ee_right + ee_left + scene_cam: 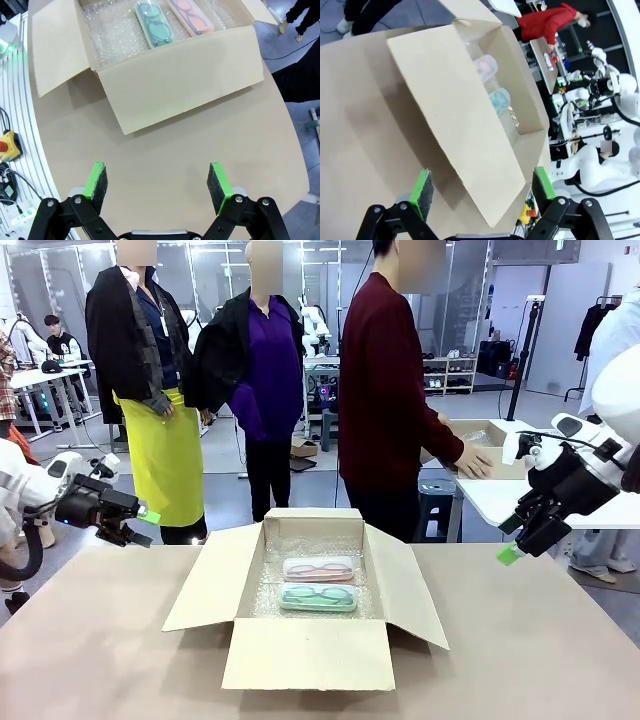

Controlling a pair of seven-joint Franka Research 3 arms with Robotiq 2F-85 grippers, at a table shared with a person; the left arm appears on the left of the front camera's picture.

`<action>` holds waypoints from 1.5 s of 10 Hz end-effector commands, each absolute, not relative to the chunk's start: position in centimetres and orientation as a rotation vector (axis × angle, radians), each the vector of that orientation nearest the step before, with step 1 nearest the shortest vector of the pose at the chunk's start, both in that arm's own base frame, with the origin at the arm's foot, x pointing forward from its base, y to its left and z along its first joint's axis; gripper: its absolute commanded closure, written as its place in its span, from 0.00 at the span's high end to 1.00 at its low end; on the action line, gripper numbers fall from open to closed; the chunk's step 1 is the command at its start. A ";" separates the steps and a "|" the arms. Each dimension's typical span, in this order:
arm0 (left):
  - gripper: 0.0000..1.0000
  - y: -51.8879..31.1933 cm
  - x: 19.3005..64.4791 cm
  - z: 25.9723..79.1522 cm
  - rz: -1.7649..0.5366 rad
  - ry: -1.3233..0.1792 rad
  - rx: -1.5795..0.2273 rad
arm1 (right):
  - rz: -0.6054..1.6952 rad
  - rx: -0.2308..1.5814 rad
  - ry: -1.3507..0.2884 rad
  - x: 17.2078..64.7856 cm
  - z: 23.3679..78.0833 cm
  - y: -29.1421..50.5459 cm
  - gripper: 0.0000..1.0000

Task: Pack the glasses set securely to prepare it for shipping.
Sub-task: Position the Package Box on the left side of the table.

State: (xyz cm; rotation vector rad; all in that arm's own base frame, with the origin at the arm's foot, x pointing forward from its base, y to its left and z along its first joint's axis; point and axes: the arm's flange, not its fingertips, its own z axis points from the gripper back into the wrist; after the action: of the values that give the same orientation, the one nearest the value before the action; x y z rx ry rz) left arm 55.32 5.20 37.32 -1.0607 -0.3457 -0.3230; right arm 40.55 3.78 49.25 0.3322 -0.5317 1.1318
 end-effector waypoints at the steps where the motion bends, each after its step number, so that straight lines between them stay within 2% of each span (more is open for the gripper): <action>1: 1.00 5.2 56.1 36.1 -0.222 -0.272 -1.153 | 1.144 0.326 -0.521 40.5 49.4 3.8 1.00; 5: 1.00 3.3 55.9 30.7 -0.130 -0.176 -1.162 | 1.144 0.326 -0.521 40.5 49.4 3.8 1.00; 9: 1.00 1.0 55.1 27.8 -0.112 -0.047 -1.297 | 1.144 0.326 -0.521 40.5 49.4 3.8 1.00; 14: 1.00 -0.4 54.3 27.3 -0.155 0.018 -1.441 | 1.144 0.326 -0.521 40.5 49.4 3.8 1.00; 15: 0.94 -0.6 54.3 27.2 -0.163 0.022 -1.450 | 1.144 0.326 -0.521 40.5 49.4 3.8 1.00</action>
State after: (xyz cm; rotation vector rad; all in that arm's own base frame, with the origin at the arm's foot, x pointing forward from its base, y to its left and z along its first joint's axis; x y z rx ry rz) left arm 53.81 -0.63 27.05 -1.4014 0.0330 -0.1713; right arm 40.55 3.78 49.25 0.3321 -0.5317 1.1318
